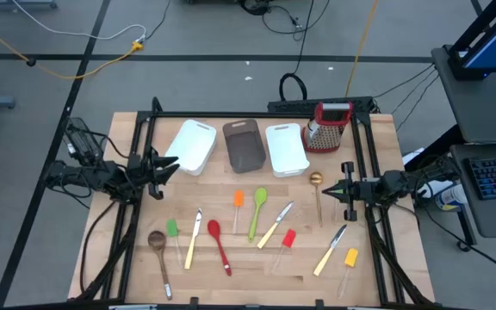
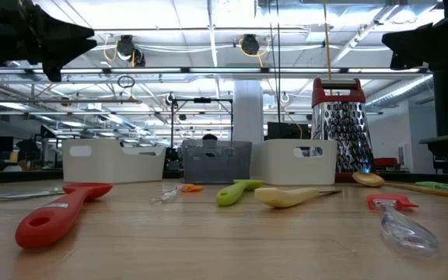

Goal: Pick & Place Kitchen Items
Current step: Put the bottom left yellow knife into the left white bin

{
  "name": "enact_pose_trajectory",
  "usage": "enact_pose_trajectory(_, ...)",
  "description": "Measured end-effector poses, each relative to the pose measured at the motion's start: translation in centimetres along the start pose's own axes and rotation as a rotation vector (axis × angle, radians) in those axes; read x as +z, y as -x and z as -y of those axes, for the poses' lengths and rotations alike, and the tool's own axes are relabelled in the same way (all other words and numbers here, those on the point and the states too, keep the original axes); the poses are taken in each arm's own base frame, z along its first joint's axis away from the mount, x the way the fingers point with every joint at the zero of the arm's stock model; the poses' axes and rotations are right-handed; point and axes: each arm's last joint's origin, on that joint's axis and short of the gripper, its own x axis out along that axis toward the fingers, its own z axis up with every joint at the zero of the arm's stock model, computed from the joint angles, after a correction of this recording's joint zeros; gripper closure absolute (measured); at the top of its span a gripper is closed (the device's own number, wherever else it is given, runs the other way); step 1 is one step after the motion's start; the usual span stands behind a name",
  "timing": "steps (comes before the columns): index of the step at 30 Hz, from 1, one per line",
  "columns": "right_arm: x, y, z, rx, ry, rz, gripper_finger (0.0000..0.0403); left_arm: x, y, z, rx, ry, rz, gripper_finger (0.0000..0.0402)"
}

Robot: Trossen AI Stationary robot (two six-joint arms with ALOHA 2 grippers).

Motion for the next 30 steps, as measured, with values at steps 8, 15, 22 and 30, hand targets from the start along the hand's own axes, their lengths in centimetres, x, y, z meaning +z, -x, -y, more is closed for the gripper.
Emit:
enact_pose_trajectory(8,0.6,0.0,0.3,-0.030,0.062,0.060,0.0399,2.2,-1.1,0.6,-0.003,-0.041,-0.076,0.0274)
enact_pose_trajectory(15,2.8,0.4,1.1,-0.143,0.216,0.275,0.0399,5.3,-3.3,1.8,-0.002,-0.052,-0.141,0.0275)
enact_pose_trajectory(22,3.4,0.5,1.3,-0.174,0.200,0.332,0.0396,5.8,-6.0,3.6,-0.075,-0.043,-0.262,0.0275)
enact_pose_trajectory(30,3.6,-0.7,1.2,-0.182,0.120,0.345,0.0328,6.0,-9.5,5.5,0.012,-0.130,-0.520,0.0275)
